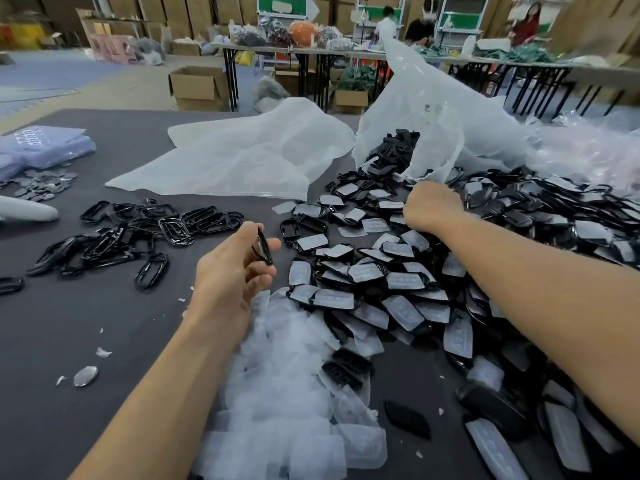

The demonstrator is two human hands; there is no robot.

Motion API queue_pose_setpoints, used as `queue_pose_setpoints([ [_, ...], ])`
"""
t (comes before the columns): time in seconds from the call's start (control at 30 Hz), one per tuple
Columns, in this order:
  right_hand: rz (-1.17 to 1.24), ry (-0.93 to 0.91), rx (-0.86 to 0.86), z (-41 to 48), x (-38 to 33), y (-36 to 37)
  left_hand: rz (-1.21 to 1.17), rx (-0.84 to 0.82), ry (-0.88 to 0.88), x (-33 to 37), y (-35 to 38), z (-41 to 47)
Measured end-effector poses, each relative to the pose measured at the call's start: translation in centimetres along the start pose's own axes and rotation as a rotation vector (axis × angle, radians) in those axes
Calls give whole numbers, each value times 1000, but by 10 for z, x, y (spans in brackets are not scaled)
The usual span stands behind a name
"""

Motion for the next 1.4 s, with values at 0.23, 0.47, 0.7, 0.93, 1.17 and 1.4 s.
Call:
queue_pose_setpoints([
  [0.23, 74, -117, -51, 70, -29, 23, -84, -29, -14, 13, -7, 17],
  [0.47, -13, -163, -174, 116, -52, 59, -51, 73, -19, 15, -22, 33],
  [0.7, 1, -180, -271, 136, -64, 74, -34, 63, -13, 15, -17, 32],
  [0.93, -200, -320, -251, 112, -73, 59, -39, 23, -29, 14, -15, 27],
  [1.17, -279, -490, -163, 104, -87, 53, -52, -2, -12, 14, -13, 25],
  [1.4, -181, -501, -270, 104, -96, 51, -54, -29, -12, 13, -13, 23],
])
Point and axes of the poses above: each hand's wrist, its own z-axis towards the middle knuckle, its own y-axis out of the palm, x = y × z, the point moved 5 cm from there along z, towards the middle knuckle, and after that the axes turned 15 degrees about x, right-handed, at the moved point
